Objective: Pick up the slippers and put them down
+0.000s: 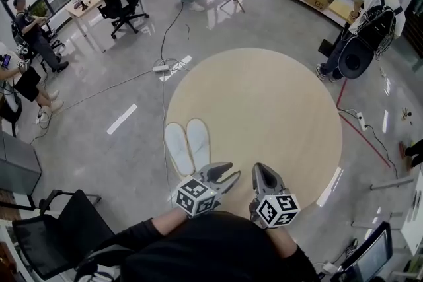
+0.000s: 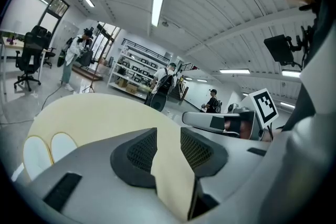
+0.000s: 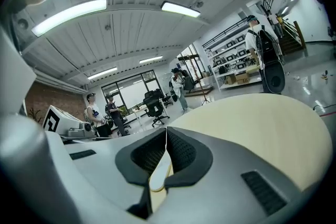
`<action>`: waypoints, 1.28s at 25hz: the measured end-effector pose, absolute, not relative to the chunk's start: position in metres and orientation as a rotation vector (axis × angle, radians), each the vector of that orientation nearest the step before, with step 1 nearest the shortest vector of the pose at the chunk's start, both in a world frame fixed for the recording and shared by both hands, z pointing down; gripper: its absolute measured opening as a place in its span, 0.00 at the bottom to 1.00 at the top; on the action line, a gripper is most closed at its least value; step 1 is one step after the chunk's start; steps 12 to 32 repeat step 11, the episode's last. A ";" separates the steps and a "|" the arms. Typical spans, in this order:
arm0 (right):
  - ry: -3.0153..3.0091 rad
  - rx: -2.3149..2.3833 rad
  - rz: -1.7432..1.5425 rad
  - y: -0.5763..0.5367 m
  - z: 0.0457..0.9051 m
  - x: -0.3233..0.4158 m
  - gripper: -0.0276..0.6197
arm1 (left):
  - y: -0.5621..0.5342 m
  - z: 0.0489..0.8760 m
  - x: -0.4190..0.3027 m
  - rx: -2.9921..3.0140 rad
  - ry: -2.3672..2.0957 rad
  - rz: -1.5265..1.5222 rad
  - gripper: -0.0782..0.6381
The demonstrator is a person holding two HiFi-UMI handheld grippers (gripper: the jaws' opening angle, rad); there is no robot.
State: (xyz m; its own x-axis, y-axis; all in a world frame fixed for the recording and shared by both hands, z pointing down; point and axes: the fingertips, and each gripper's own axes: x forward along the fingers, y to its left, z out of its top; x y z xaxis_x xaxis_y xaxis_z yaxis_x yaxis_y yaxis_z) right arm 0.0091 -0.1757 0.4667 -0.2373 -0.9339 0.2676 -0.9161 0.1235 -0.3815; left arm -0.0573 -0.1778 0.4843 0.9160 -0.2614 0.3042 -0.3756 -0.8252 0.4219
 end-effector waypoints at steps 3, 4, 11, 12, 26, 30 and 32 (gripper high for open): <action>2.316 -1.921 -0.755 -0.174 0.469 0.014 0.07 | -0.177 0.486 -0.053 2.587 -0.456 0.329 0.33; 2.316 -1.919 -0.759 -0.173 0.470 0.015 0.07 | -0.176 0.487 -0.053 2.584 -0.458 0.330 0.33; 2.343 -1.895 -0.776 -0.177 0.481 0.010 0.07 | -0.179 0.497 -0.057 2.563 -0.486 0.329 0.33; 2.343 -1.895 -0.776 -0.177 0.481 0.010 0.07 | -0.179 0.497 -0.057 2.563 -0.486 0.329 0.33; 2.343 -1.895 -0.776 -0.177 0.481 0.010 0.07 | -0.179 0.497 -0.057 2.563 -0.486 0.329 0.33; 2.343 -1.895 -0.776 -0.177 0.481 0.010 0.07 | -0.179 0.497 -0.057 2.563 -0.486 0.329 0.33; 2.343 -1.895 -0.776 -0.177 0.481 0.010 0.07 | -0.179 0.497 -0.057 2.563 -0.486 0.329 0.33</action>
